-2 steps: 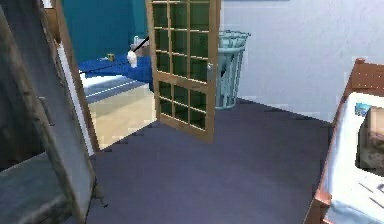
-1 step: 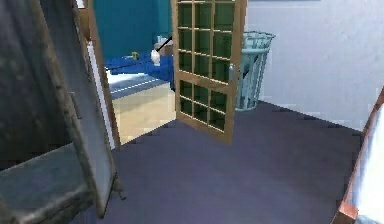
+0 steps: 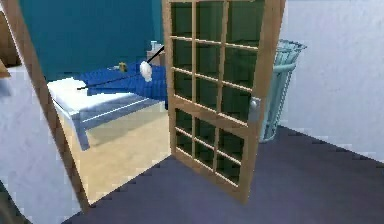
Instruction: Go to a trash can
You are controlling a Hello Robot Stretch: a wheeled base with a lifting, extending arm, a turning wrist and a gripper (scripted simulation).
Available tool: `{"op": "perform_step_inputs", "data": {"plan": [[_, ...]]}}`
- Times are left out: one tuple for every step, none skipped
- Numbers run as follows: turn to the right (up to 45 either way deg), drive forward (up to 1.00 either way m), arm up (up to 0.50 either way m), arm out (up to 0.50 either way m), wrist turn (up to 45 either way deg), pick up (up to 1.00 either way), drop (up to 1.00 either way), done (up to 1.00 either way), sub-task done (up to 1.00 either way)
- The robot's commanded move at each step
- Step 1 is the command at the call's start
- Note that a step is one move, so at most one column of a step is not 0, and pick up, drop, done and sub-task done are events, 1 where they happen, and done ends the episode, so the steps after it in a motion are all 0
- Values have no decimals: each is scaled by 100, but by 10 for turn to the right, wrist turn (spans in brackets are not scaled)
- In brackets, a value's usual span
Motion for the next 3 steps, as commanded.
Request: {"op": "perform_step_inputs", "data": {"plan": [[180, 0, 0, 0, 0, 0, 0, 0, 0], [0, 25, 0, 0, 0, 0, 0, 0, 0], [360, 0, 0, 0, 0, 0, 0, 0, 0]]}}
